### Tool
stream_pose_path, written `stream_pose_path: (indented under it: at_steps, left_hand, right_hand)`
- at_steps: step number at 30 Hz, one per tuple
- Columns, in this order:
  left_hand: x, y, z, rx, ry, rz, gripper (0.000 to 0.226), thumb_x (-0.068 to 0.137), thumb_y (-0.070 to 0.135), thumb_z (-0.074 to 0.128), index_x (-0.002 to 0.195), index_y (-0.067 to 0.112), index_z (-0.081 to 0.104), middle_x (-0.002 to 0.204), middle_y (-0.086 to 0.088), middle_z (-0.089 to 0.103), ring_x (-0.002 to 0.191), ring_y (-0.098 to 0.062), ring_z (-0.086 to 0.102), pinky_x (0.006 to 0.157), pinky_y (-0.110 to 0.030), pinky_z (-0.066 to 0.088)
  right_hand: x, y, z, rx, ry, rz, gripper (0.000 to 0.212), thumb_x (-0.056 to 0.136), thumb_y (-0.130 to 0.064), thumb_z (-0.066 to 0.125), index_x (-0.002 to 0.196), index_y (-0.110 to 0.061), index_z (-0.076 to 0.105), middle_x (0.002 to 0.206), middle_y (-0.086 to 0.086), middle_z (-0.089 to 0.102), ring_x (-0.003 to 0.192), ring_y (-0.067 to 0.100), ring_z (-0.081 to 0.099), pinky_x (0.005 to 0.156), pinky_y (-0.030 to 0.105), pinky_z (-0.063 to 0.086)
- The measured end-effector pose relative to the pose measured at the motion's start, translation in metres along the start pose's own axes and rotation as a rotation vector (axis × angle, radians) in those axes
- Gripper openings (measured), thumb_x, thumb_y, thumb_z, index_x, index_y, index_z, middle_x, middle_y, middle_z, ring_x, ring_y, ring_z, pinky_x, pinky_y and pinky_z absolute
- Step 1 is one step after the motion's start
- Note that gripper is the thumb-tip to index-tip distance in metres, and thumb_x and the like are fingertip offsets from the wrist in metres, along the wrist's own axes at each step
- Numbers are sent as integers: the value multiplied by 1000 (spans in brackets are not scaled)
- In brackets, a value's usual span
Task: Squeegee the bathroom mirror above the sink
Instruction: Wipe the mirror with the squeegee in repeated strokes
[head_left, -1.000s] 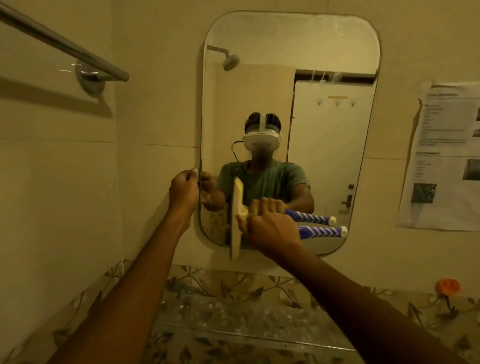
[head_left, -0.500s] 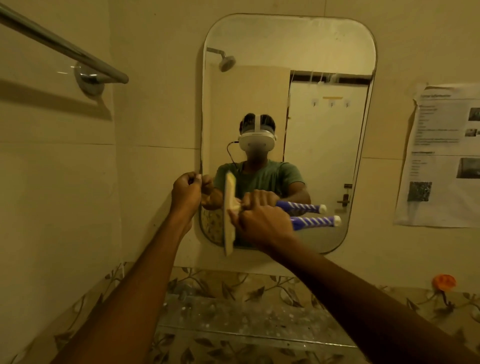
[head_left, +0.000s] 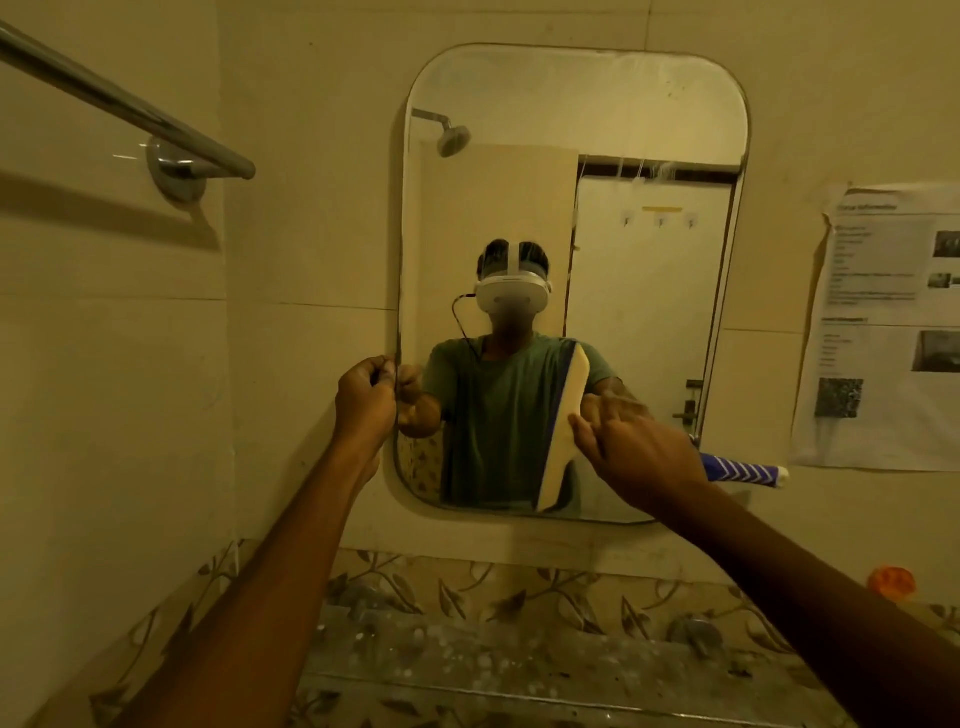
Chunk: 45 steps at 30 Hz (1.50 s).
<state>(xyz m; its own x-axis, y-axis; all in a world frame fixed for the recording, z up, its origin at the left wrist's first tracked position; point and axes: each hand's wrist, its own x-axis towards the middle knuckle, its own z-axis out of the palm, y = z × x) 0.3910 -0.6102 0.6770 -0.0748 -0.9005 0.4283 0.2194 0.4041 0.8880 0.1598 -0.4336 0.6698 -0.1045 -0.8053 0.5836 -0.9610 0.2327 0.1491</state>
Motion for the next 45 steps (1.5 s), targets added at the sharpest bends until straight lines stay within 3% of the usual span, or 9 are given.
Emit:
stream_pose_path:
  at_steps: [3,9,14,22,25,27,34,39,45]
  left_hand:
    - [-2,2,0,-1,3,1,23,101,22,44,106,13,65,103,-12,71,98,-29,69,84,-54,57]
    - [-3,3,-5,-22,-10,-22,21,100,25,48,93,22,68,103,-11,73,99,-28,69,86,-54,56]
    - [-1,3,-6,-2,-9,-14,22,100,26,48,100,18,68,101,-9,74,98,-26,70,87,-52,57]
    - [1,21,-12,123,-42,-4,25,101,26,46,88,20,67,91,-8,70,89,-27,68,80,-46,59]
    - [10,43,-11,140,-38,84,25,100,24,47,83,23,65,87,-8,70,82,-22,63,78,-40,55]
    - [15,60,-7,114,-27,113,26,99,26,48,82,22,67,90,-12,70,81,-22,61,80,-40,54]
    - [15,72,1,-15,-11,21,49,101,38,37,101,1,69,87,-14,68,77,-26,61,78,-42,54]
    - [17,69,3,-19,14,16,39,99,35,42,92,9,69,89,-13,68,85,-29,63,85,-47,55]
    - [17,67,6,37,46,56,33,98,33,45,79,19,68,86,-9,68,97,-37,66,87,-53,56]
  right_hand:
    - [1,-20,-7,4,-9,-11,48,103,-48,16,115,-19,52,99,1,56,74,10,56,65,26,50]
    - [47,-97,6,-44,57,-65,70,97,-60,11,124,-10,52,125,15,56,110,31,56,90,42,48]
    - [38,-61,4,-1,14,-87,54,100,-56,20,126,-18,48,125,12,55,114,29,54,95,42,47]
    - [-1,-2,-7,-63,-11,49,54,99,-54,11,118,-17,46,100,3,58,75,11,51,53,23,37]
    - [16,-24,-17,8,54,-19,69,94,-60,3,122,-16,50,116,8,58,97,18,60,77,30,52]
    - [39,-45,-24,46,115,-65,70,95,-61,6,121,-17,53,124,9,58,113,23,57,94,38,49]
    - [95,-118,-34,-6,108,-124,70,97,-63,15,95,-9,60,94,14,63,83,29,62,88,50,50]
    - [81,-60,-34,105,84,-77,53,98,-61,19,84,-22,52,80,-2,57,71,15,58,75,35,53]
    - [38,20,-50,7,93,4,45,101,-52,18,110,-24,52,107,-3,58,87,12,59,73,35,57]
